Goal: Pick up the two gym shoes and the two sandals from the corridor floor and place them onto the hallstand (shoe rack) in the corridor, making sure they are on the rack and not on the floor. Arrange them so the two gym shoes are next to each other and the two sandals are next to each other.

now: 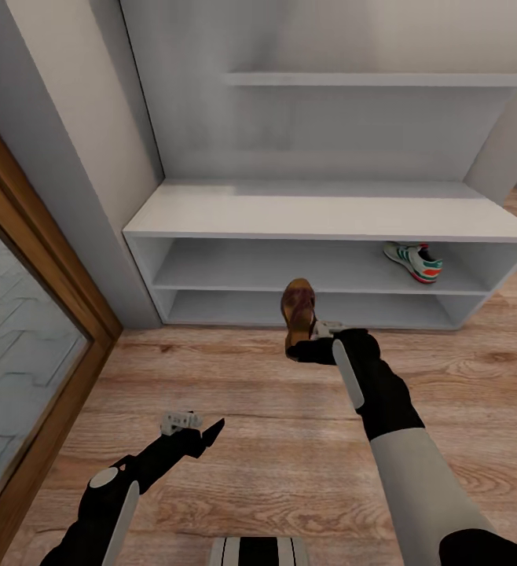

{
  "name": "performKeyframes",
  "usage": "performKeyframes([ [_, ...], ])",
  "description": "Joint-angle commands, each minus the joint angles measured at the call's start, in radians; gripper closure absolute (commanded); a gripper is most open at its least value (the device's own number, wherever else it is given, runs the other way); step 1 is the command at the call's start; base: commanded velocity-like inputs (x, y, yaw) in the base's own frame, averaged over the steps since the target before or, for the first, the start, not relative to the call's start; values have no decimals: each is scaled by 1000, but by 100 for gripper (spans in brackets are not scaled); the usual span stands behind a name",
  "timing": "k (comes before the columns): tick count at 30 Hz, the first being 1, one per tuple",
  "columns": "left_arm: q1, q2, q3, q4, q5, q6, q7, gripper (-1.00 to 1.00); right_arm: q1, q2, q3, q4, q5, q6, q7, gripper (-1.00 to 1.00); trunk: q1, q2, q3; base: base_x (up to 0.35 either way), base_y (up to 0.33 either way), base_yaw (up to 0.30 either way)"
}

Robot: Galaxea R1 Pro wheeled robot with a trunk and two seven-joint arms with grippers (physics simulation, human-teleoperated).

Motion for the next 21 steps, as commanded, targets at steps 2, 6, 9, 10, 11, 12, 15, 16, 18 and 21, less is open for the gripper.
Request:
performKeyframes([
  [2,0,0,0,0,0,0,1,-100,0,0,14,-1,-14,0,-2,100,0,0,0,122,125,0],
  [6,0,0,0,0,0,0,1,-100,-1,-2,76,-3,-24,0,-2,100,0,0,0,184,172,0],
  [9,0,0,0,0,0,0,1,-100,0,-3,123,-5,-30,0,-1,100,0,0,0,78,70,0],
  [10,0,0,0,0,0,0,1,-100,0,-3,128,-6,-31,0,-1,100,0,0,0,21,19,0],
  [11,0,0,0,0,0,0,1,-100,0,-3,132,-6,-32,-1,-1,100,0,0,0,11,9,0],
  [12,0,0,0,0,0,0,1,-100,0,-3,133,-6,-32,-1,-1,100,0,0,0,8,8,0],
  [15,0,0,0,0,0,0,1,-100,0,-3,135,-6,-32,-1,-1,100,0,0,0,16,6,0],
  [16,0,0,0,0,0,0,1,-100,0,-3,135,-6,-32,-1,-1,100,0,0,0,53,22,0],
  [18,0,0,1,0,0,0,2,-100,0,-3,136,-6,-32,-1,0,100,0,0,0,142,108,0],
  [21,0,0,1,0,0,0,2,-100,0,-3,136,-6,-32,-1,0,100,0,0,0,209,172,0],
])
